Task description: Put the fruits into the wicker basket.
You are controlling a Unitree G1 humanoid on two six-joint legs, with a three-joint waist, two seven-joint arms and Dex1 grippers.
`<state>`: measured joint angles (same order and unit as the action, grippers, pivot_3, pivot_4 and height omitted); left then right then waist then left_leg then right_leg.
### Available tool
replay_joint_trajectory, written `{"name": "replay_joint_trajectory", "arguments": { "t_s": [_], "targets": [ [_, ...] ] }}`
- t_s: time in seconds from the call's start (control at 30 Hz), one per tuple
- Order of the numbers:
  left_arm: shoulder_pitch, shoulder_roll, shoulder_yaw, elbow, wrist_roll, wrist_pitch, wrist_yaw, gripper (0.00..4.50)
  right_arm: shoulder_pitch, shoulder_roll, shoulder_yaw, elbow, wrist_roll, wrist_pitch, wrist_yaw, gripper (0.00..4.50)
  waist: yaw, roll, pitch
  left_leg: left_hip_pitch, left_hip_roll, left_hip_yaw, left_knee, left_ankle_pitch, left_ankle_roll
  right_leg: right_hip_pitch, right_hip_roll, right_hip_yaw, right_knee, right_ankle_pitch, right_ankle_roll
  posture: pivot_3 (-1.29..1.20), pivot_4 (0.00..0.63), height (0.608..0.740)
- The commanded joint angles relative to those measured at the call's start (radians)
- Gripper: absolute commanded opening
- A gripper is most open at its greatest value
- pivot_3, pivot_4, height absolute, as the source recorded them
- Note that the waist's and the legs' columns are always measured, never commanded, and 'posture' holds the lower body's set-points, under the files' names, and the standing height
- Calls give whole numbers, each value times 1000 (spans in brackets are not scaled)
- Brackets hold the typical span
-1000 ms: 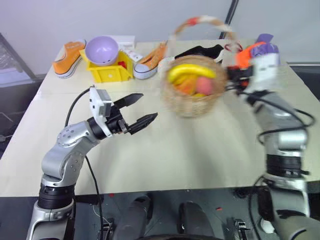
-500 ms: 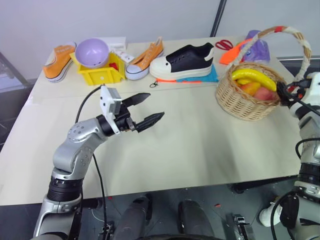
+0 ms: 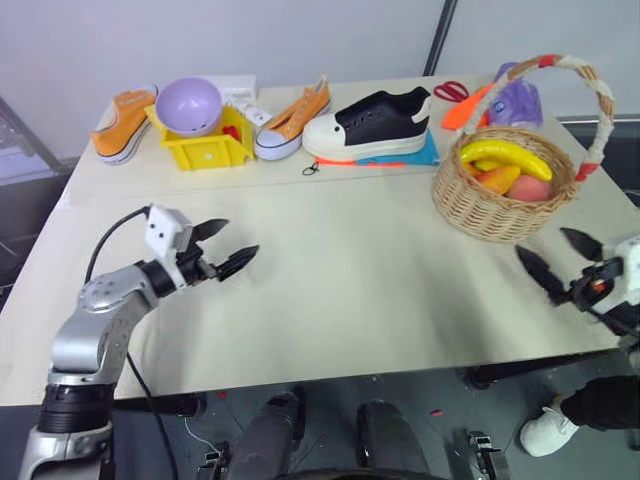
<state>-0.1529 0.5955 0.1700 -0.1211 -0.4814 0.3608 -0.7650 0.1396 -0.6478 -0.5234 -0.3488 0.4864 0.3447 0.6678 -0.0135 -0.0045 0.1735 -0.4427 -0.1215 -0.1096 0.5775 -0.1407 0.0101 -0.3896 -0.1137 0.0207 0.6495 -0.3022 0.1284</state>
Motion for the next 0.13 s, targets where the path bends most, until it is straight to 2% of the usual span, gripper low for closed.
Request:
{"name": "replay_joint_trajectory", "arguments": {
  "t_s": [0.03,0.13],
  "targets": [
    [30,1,33,8,21,-44,7,4500,-17,15,91,-45,6,9,11,3912,1,0,0,0,0,0,0,0,0,0,0,0,0,0,0,0,150,740],
    [63,-11,43,5,24,-65,11,4500,-34,25,172,-29,-20,-7,22,3912,5,0,0,-1,0,0,0,0,0,-4,0,-1,-2,0,0,0,150,740]
  ]
}}
